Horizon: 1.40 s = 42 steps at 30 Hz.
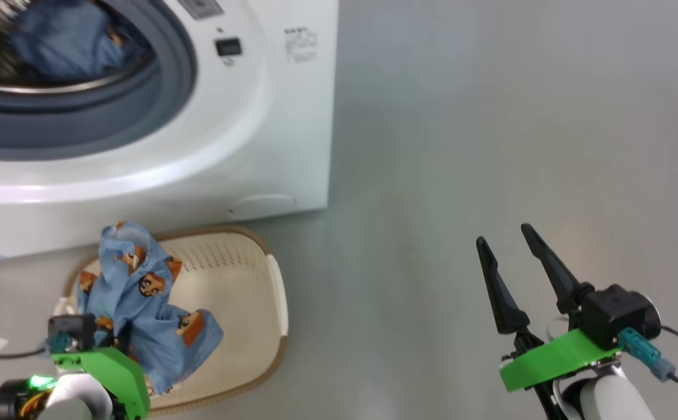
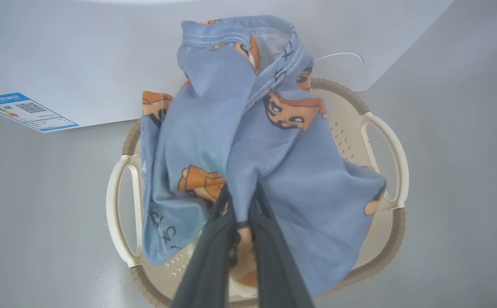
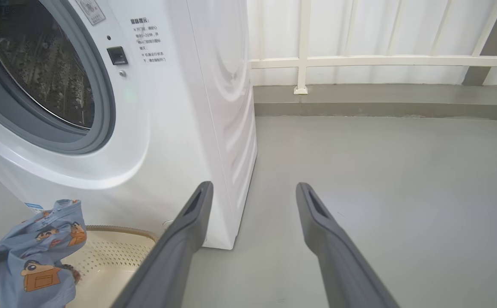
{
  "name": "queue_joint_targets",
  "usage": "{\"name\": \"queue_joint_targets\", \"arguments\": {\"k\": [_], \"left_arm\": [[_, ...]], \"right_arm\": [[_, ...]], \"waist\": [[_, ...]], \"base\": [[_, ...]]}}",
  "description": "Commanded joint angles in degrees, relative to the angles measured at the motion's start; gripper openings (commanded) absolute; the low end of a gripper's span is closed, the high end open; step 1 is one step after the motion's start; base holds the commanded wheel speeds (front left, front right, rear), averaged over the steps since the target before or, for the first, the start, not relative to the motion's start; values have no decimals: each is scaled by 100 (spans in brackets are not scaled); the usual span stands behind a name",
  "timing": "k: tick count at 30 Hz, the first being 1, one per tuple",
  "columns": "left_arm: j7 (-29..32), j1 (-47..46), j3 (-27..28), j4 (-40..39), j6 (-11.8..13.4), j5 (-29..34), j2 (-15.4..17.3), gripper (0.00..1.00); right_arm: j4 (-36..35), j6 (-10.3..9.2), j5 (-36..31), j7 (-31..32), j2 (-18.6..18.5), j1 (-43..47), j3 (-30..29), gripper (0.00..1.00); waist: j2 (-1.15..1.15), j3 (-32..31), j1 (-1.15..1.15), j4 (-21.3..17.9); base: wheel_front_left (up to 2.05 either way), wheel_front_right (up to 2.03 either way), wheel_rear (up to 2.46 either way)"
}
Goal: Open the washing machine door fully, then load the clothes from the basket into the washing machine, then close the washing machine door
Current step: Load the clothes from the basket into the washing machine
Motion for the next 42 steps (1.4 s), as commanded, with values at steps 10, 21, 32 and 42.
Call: {"name": "queue_joint_targets", "arguments": {"k": [10, 21, 32, 42], "left_arm": [[-83, 1228, 295, -1586, 114, -133, 77, 0], [-82, 2586, 484, -3510, 475, -281, 38, 0], [-50, 3432, 578, -4938, 557, -530, -48, 0], [-72, 3590, 624, -5450, 632, -480, -70, 0]], "right_arm": [[-208, 9, -3, 191, -17, 536, 41, 100], [-420, 9, 22, 409, -17, 981, 4, 100], [-510, 9, 95, 443, -17, 1168, -24, 100], [-509, 9, 153, 393, -17, 1161, -51, 100]], "waist": [[0, -1319, 0, 634], [0, -1853, 0, 756], [0, -2046, 0, 728], [0, -2009, 0, 760]], "base": [[0, 0, 0], [0, 0, 0], [0, 0, 0], [0, 0, 0]]}}
